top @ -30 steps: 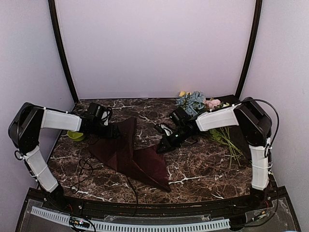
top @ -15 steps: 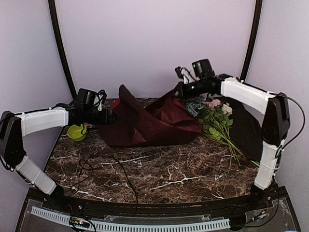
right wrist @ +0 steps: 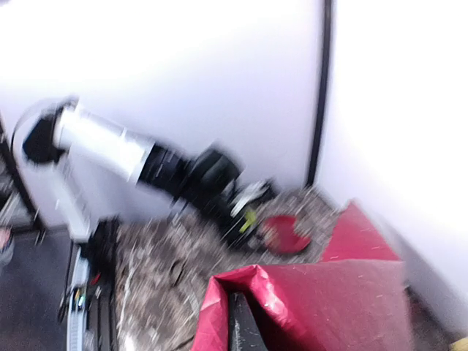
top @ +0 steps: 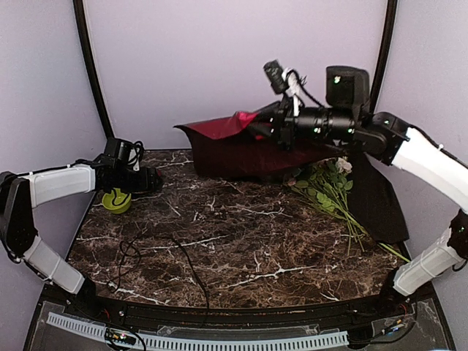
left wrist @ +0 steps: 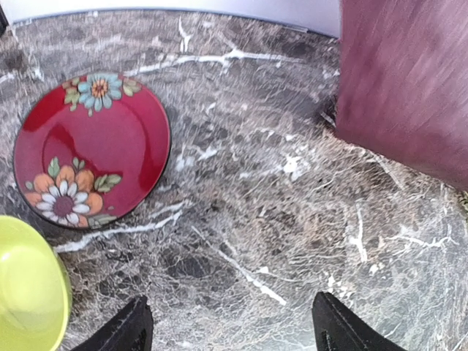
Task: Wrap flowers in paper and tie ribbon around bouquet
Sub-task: Unfold the folded wrapping paper at the center of the board.
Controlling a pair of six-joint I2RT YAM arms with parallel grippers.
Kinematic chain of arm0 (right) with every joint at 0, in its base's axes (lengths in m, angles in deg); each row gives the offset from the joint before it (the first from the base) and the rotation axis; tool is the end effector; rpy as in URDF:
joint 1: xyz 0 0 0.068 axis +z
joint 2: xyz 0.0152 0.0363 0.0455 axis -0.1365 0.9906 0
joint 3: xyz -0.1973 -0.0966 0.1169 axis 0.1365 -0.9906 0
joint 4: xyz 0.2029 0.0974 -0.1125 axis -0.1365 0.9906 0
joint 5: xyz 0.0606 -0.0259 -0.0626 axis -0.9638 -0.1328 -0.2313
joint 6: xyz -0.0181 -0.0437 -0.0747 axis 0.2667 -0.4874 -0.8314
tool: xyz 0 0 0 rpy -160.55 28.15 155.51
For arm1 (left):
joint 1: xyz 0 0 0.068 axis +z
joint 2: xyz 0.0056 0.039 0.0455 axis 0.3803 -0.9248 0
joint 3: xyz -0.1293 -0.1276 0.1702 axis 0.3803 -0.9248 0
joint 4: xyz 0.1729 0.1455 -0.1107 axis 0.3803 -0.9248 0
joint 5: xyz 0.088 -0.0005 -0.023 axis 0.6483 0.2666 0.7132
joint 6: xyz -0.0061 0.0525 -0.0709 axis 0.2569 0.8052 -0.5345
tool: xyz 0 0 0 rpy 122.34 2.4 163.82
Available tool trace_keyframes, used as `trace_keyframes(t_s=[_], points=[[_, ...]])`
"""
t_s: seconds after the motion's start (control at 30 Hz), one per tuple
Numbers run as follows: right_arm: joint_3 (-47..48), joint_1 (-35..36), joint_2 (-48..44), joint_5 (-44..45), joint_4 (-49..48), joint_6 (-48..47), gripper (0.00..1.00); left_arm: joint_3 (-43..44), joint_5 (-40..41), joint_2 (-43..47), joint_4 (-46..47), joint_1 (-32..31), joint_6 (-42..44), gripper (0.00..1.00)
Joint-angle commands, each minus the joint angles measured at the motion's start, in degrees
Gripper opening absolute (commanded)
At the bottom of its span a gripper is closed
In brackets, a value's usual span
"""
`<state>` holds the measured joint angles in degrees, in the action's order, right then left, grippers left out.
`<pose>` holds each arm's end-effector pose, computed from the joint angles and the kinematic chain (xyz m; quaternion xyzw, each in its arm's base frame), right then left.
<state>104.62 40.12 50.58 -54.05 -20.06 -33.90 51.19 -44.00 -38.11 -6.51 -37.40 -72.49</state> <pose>0.2058 0.2736 0.4498 -0.4146 0.5902 0.4038 0.5627 0.3345 -0.0951 0.1983 -0.0073 0.8981 -0.1517 0.4126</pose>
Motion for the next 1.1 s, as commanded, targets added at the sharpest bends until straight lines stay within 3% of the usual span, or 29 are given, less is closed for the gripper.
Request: trace_keyframes(t_s=[0.0, 0.3, 0.53, 0.67, 1.07], points=[[-11.62, 5.29, 1.83, -3.31, -0.57, -3.4, 0.0, -1.29, -0.9, -2.32, -1.44, 0.91, -1.69, 0.77], [-21.86, 13.56, 13.43, -2.99, -7.54, 2.9, 0.0, -3.09, -4.05, -1.89, -0.94, 2.02, -3.67, 0.77], [-18.47, 19.08, 23.36, -2.78, -5.5, -1.59, 0.0, -11.45, -20.86, -0.8, 8.8, 1.9, -11.32, 0.87], [-18.49, 19.13, 25.31, -3.17, -5.64, -1.91, 0.0, -16.61, -25.12, 1.64, 15.18, 1.54, -14.55, 0.89], [-17.98, 19.17, 26.77, -6.82, -3.71, -3.38, 0.0, -23.85, -21.04, 17.29, 23.45, 1.53, -21.86, 0.86]])
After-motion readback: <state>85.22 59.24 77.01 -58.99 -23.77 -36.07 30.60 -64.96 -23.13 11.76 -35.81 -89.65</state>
